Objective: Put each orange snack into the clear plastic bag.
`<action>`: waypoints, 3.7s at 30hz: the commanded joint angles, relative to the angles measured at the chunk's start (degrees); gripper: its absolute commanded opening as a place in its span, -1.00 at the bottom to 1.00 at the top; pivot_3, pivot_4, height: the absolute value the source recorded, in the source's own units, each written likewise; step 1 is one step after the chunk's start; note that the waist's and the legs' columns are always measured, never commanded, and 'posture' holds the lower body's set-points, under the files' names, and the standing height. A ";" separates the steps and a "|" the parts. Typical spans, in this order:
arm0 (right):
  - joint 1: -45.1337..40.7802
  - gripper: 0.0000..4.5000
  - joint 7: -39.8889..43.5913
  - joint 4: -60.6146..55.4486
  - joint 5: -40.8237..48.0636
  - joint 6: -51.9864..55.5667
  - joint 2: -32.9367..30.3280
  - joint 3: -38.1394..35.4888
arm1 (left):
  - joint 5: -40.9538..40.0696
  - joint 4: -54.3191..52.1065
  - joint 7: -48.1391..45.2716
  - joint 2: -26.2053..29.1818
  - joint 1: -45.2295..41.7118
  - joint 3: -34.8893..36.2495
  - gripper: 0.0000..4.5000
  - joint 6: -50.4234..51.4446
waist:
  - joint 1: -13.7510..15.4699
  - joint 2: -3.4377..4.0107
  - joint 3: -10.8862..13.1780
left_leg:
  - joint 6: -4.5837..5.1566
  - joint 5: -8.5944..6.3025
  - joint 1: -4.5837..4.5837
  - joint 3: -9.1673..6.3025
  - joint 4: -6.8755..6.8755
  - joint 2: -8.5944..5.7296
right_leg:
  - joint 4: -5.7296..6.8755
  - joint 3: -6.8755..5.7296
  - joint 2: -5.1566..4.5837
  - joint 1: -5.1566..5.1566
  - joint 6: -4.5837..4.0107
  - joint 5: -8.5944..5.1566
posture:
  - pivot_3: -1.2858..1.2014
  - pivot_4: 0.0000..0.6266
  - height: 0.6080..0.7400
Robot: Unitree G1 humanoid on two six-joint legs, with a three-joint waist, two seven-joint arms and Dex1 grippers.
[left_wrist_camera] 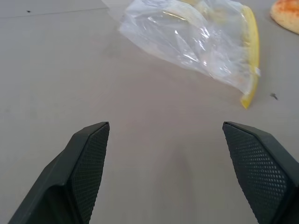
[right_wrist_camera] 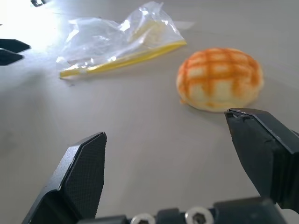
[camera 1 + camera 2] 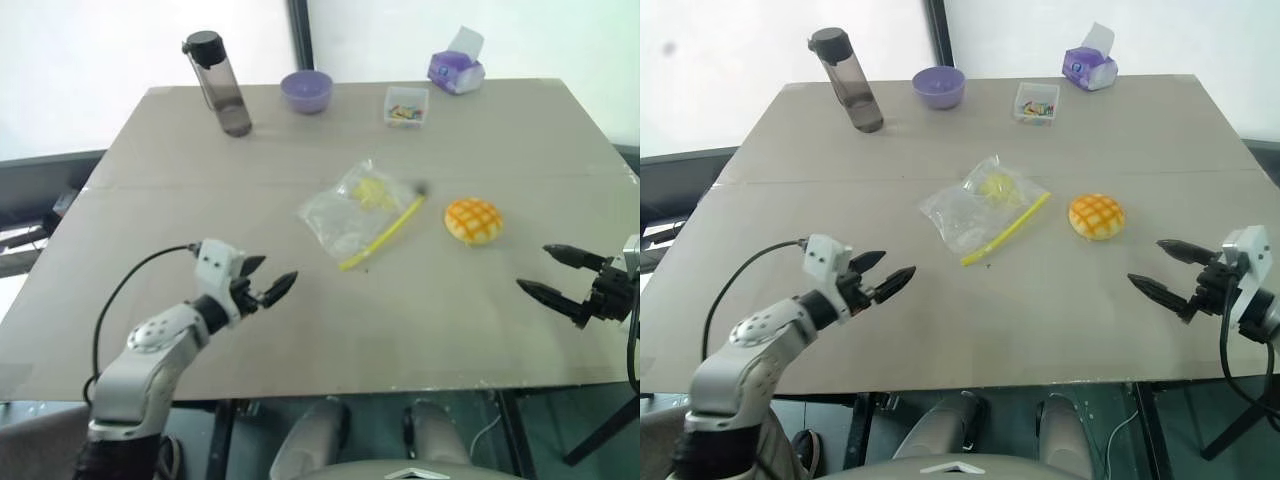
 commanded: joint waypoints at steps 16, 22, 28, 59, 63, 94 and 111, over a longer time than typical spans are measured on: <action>-1.87 1.00 -1.96 -4.43 0.46 -0.91 1.42 0.65 | -9.22 18.94 20.41 -27.92 -17.41 5.48 0.82 16.15 | 1.57 0.09 -0.17 | 0.00 0.00 0.44 -0.04 0.25 -0.07 | -0.01 -0.11 0.00 0.61 0.05 0.01 | 0.03 -0.52 1.00; -2.51 1.00 -2.15 -3.90 -0.37 -2.02 1.94 1.49 | -7.31 27.22 20.78 -29.91 -21.51 4.05 0.82 14.37 | 2.20 0.44 -0.41 | 0.26 -0.16 0.91 -0.29 0.21 -0.07 | -0.61 -0.40 0.00 1.44 0.20 0.07 | 0.03 -0.52 1.00; -2.84 1.00 -2.50 -3.97 -1.14 -2.59 2.74 2.49 | -7.19 31.94 19.53 -30.44 -24.25 5.60 0.72 11.32 | 2.56 0.62 -0.58 | 0.16 -0.10 0.92 -0.32 0.22 -0.10 | -0.76 -0.41 -0.04 1.55 0.29 0.13 | 0.03 -0.52 1.00; -30.04 1.00 -23.62 23.87 -47.18 -34.93 9.09 34.64 | -55.48 21.22 46.09 -35.51 -27.61 23.50 -0.97 37.02 | -0.21 -0.09 -0.14 | 0.16 -0.10 0.19 -0.31 0.18 -0.10 | -0.76 -0.32 -0.04 0.67 0.30 0.14 | 0.03 -0.52 1.00; -33.40 1.00 -26.71 29.20 -50.59 -38.92 10.71 36.64 | -61.91 20.82 50.32 -34.13 -26.02 21.27 -0.97 34.89 | -0.57 -0.10 -0.14 | 0.15 -0.10 0.28 -0.17 0.20 -0.09 | -0.71 -0.18 0.01 0.67 0.29 0.16 | 0.03 -0.52 1.00; -39.11 1.00 -40.21 38.95 -54.10 -45.12 18.34 36.13 | -86.87 15.16 59.89 -30.96 -25.09 11.75 -0.97 10.05 | -1.63 -0.12 -0.13 | 0.11 -0.07 0.61 0.10 0.06 -0.05 | -0.65 0.11 0.11 0.81 0.27 0.17 | 0.03 -0.52 1.00; -41.22 -0.01 -50.41 39.00 -53.66 -43.85 21.42 33.36 | -86.87 15.53 59.85 -31.28 -24.18 12.93 -1.00 9.17 | -1.68 -0.12 -0.13 | 0.11 -0.07 0.61 0.11 0.04 -0.05 | -0.66 0.12 0.12 0.79 0.27 0.17 | 0.03 -0.52 1.00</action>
